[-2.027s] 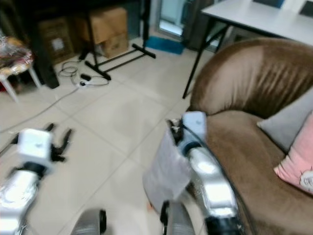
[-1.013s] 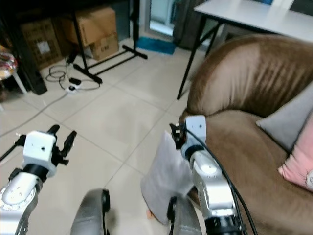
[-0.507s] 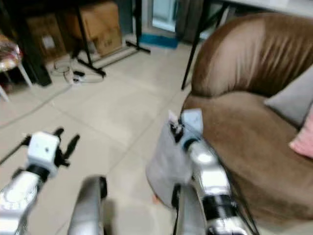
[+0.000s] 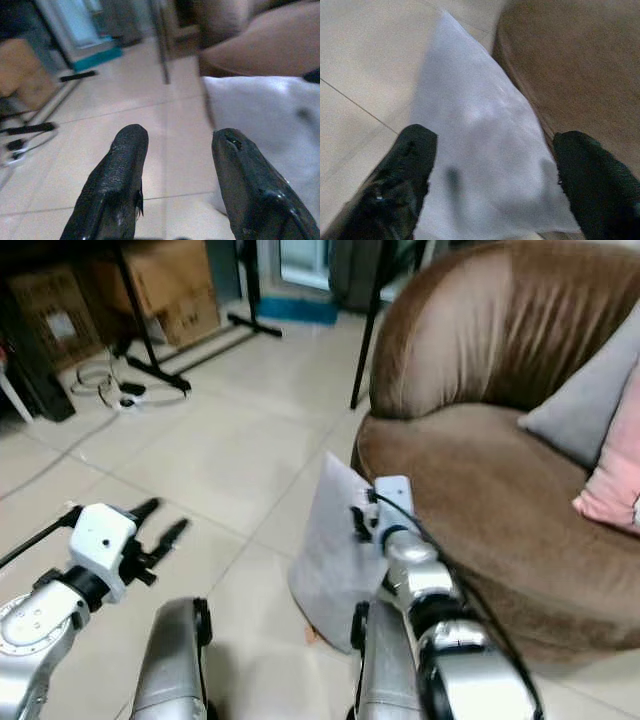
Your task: Move the pillow to the sofa from floor
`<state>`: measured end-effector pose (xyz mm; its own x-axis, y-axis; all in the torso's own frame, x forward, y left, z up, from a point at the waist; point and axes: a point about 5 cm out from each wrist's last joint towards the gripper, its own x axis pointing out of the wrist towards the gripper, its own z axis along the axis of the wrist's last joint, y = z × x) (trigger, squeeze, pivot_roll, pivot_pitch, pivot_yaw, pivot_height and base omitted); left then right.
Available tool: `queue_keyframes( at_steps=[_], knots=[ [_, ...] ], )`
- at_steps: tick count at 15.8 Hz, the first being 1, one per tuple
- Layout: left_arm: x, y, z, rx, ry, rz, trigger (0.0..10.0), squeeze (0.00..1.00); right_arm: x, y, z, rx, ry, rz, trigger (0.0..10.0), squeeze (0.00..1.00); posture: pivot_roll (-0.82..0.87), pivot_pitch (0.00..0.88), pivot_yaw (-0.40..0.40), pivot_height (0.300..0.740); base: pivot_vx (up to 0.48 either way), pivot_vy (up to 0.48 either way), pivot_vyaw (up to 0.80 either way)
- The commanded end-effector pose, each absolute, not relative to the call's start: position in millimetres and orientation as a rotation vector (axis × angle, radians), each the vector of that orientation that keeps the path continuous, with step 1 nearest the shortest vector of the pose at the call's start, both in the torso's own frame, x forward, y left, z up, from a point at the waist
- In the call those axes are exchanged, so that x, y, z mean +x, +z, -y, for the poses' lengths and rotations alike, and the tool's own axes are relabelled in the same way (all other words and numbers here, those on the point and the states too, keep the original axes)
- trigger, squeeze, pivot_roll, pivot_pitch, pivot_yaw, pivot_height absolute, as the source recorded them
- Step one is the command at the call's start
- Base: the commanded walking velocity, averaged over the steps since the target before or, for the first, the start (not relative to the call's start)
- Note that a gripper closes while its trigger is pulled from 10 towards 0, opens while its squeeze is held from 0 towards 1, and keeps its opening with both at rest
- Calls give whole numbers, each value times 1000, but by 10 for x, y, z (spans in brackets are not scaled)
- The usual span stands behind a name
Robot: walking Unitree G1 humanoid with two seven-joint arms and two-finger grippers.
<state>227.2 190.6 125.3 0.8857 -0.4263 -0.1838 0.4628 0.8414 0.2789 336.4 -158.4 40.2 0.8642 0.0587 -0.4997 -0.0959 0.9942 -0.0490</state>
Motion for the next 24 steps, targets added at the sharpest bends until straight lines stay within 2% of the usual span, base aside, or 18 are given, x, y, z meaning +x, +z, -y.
queue_keyframes(
  at_steps=[1,3,5,6,10,11,12,13,14,24],
  knots=[
    [2223,1291,-1834,312,-553,-124,10000,0,3401,428,1604,-75,73,-515,10000,1000,73,98,-22,487,0,0,0],
    [2189,1360,-1815,313,-590,-128,10000,0,3422,435,1599,-82,74,-523,10000,1000,83,147,-36,487,0,0,0],
    [2106,1444,-1783,315,-616,-130,10000,0,3451,455,1616,-166,59,-530,10000,1000,91,195,-54,487,0,0,0],
    [2012,1505,-1757,311,-633,-137,10000,0,3475,486,1642,-182,27,-515,10000,0,99,236,-63,487,0,0,0],
    [1852,1608,-1753,303,-637,-161,10000,0,3488,501,1619,-169,0,-492,10000,0,110,274,-63,487,0,0,0],
    [1831,1619,-1758,303,-635,-167,10000,0,3499,515,1578,-131,8,-478,9255,0,111,272,-65,487,0,0,0],
    [1818,1625,-1761,302,-632,-172,10000,0,3509,530,1537,-105,20,-462,3529,0,113,269,-67,487,0,0,0],
    [1817,1622,-1760,301,-632,-174,10000,0,3512,536,1520,-97,25,-456,1451,0,114,267,-65,487,0,0,0],
    [1819,1613,-1756,299,-633,-177,10000,0,3518,547,1504,-83,27,-444,0,0,113,262,-64,487,0,0,0],
    [1823,1511,-1697,274,-727,-237,10000,0,3512,538,1497,-73,42,-444,0,0,117,201,-47,487,0,0,0]
  ],
)
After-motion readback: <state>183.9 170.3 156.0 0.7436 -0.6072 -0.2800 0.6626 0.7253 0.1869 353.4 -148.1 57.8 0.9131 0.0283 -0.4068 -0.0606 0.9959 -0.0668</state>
